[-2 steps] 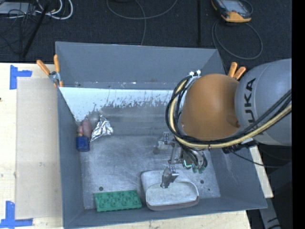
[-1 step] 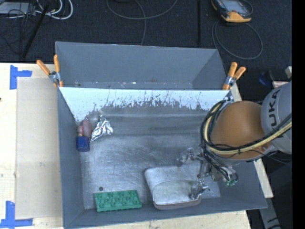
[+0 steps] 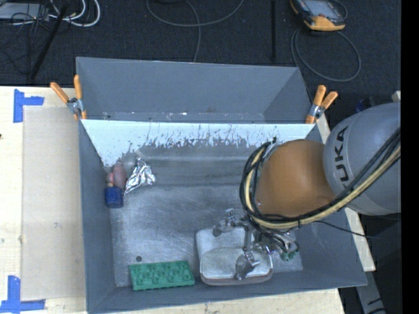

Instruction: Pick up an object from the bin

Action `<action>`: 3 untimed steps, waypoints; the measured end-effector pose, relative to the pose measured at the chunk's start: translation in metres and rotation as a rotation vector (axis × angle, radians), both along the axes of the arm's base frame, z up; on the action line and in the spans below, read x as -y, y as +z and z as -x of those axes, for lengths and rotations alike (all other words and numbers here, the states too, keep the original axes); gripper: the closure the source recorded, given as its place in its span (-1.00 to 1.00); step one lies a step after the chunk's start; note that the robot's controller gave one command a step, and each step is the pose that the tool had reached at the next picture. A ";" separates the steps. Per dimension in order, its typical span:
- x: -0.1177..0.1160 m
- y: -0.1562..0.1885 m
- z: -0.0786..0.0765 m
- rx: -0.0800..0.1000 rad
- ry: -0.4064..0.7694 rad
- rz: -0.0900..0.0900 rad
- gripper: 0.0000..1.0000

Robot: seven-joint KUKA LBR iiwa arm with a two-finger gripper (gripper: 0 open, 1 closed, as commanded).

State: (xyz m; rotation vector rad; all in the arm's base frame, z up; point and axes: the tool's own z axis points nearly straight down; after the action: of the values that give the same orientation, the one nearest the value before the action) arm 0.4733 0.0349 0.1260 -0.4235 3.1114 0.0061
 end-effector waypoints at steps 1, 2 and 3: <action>0.037 -0.026 -0.014 0.049 0.101 0.002 -1.00; 0.085 -0.019 -0.018 0.027 0.202 0.004 -1.00; 0.041 -0.032 -0.053 0.005 0.641 0.005 -1.00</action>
Offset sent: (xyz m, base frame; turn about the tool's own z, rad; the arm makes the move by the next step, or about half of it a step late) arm 0.0016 -0.0604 -0.0560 -0.1382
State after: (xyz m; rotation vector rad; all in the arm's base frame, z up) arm 0.5260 -0.0065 0.0944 -1.3806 2.8167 -0.0021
